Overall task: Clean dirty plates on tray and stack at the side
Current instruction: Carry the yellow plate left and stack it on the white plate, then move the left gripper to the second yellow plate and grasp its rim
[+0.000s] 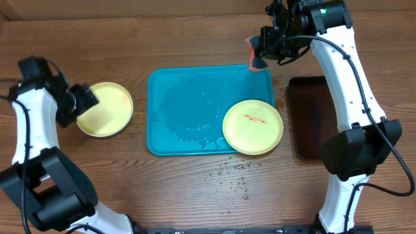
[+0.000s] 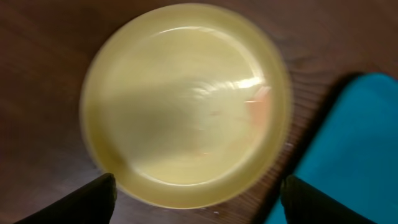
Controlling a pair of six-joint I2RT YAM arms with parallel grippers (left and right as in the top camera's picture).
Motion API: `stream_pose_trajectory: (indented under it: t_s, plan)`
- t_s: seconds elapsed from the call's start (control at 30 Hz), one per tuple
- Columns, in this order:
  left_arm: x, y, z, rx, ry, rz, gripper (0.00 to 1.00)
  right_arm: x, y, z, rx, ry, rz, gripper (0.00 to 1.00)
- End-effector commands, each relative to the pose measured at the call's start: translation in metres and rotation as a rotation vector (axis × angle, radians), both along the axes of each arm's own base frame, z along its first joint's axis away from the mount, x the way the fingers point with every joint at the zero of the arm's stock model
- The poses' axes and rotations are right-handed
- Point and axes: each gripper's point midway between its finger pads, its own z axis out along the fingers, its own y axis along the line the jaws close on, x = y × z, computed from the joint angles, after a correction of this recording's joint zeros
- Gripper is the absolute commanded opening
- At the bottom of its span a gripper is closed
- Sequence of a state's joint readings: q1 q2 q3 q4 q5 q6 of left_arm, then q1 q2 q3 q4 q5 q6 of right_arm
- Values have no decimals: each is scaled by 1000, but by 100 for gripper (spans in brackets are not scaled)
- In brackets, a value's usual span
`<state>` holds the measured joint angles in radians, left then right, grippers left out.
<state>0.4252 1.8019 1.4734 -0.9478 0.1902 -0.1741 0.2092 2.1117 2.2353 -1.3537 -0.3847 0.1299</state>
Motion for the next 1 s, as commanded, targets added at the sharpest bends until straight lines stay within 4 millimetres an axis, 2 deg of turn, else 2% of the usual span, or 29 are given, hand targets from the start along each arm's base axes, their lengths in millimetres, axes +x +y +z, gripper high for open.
stream_pose_trajectory:
  t_s: [0.0, 0.1, 0.27, 0.47, 0.57, 0.63, 0.73, 0.77, 0.83, 0.97]
  plan:
    - [29, -66, 45, -138, -164, -198, 93, 1, 0, 3, 0, -15, 2, 4]
    - [37, -124, 49, -221, -191, -336, 96, 1, 0, 3, 0, -15, 2, 4]
    - [37, -211, 44, -243, -167, -518, 100, 1, 0, 3, -1, -15, 3, 4]
    - [28, -302, 29, -268, -155, -710, 100, 1, 0, 3, 0, -14, 2, 4]
    - [18, -333, 6, -263, -97, -777, 100, 1, 0, 3, 0, -14, 2, 4]
    - [11, -344, -8, -268, -56, -801, 99, 1, 0, 3, -1, -14, 2, 4]
    - [1, -360, -35, -271, 10, -842, 90, 1, 0, 3, -1, -14, 2, 4]
    - [-2, -364, -43, -270, 27, -859, 84, 1, 0, 3, -1, -13, 2, 4]
    - [-7, -370, -59, -262, 68, -872, 79, 0, -1, 3, -2, -10, 2, 4]
    - [-12, -372, -80, -221, 112, -882, 79, -1, -1, 2, -3, -4, 2, 4]
